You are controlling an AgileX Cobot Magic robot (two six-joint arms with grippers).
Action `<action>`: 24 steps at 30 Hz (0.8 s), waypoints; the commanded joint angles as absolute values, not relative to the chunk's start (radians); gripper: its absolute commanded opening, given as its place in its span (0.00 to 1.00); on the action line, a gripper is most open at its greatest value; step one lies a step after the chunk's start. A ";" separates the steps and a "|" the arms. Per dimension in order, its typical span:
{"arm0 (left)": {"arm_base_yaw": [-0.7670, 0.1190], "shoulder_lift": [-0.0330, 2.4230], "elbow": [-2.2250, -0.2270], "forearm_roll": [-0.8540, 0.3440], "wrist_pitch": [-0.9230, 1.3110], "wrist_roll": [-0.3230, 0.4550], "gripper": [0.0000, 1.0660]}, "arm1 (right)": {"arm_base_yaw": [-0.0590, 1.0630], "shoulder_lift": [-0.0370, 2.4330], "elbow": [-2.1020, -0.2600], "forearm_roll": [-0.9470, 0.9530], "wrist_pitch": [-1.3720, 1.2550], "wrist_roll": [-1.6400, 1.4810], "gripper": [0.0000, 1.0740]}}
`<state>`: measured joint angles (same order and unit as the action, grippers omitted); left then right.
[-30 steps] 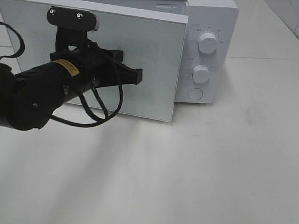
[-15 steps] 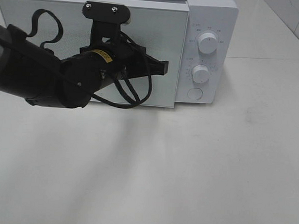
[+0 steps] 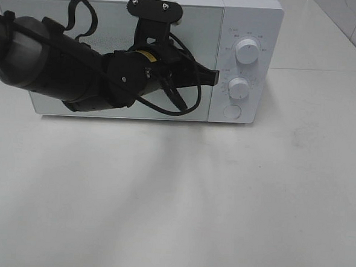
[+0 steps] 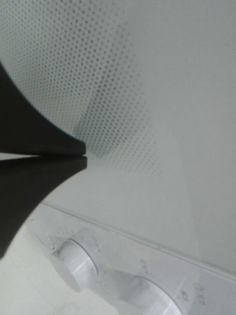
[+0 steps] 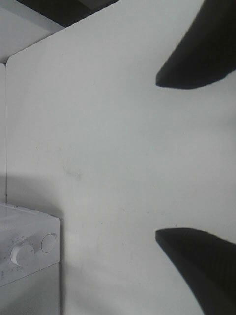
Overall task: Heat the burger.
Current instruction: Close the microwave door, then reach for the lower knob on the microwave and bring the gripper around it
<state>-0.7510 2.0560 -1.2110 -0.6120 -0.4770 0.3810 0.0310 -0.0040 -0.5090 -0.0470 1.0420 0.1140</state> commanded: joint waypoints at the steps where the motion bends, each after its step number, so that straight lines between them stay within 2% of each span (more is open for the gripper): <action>1: -0.730 2.045 -1.235 -0.650 -0.515 0.386 0.00 | 0.023 -0.029 -0.507 -0.046 1.037 0.108 0.70; 6: -0.730 2.003 -1.218 -0.649 -0.400 0.419 0.00 | 0.023 -0.029 -0.507 -0.046 1.037 0.108 0.70; 13: -0.730 1.929 -1.143 -0.649 -0.277 0.419 0.00 | 0.023 -0.029 -0.507 -0.046 1.037 0.108 0.70; 15: -0.730 1.886 -1.110 -0.649 -0.165 0.419 0.09 | 0.023 -0.029 -0.507 -0.046 1.037 0.108 0.70; 16: -0.730 1.886 -1.110 -0.649 -0.165 0.419 0.09 | 0.023 -0.029 -0.507 -0.046 1.037 0.108 0.70; 17: -0.730 1.864 -1.099 -0.646 -0.061 0.419 0.27 | 0.023 -0.029 -0.507 -0.046 1.037 0.108 0.70; 18: -0.730 1.864 -1.099 -0.646 -0.061 0.419 0.27 | 0.023 -0.029 -0.507 -0.046 1.037 0.108 0.70; 19: -0.730 1.846 -1.098 -0.634 0.061 0.419 0.51 | 0.023 -0.029 -0.507 -0.046 1.037 0.108 0.70; 20: -0.730 1.838 -1.098 -0.631 0.111 0.419 0.65 | 0.023 -0.029 -0.507 -0.046 1.037 0.108 0.70; 21: -0.730 1.838 -1.098 -0.631 0.111 0.419 0.65 | 0.023 -0.029 -0.507 -0.046 1.037 0.108 0.70; 22: -0.730 1.826 -1.098 -0.631 0.193 0.419 0.89 | 0.023 -0.029 -0.507 -0.046 1.037 0.108 0.70; 23: -0.730 1.818 -1.098 -0.629 0.255 0.418 0.95 | 0.023 -0.029 -0.507 -0.046 1.037 0.108 0.70; 24: -0.730 1.818 -1.098 -0.629 0.255 0.418 0.95 | 0.023 -0.029 -0.507 -0.046 1.037 0.108 0.70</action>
<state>-0.7290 1.8350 -1.0990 -0.6350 0.1960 0.4160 0.0310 -0.0040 -0.5090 -0.0470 1.0420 0.1140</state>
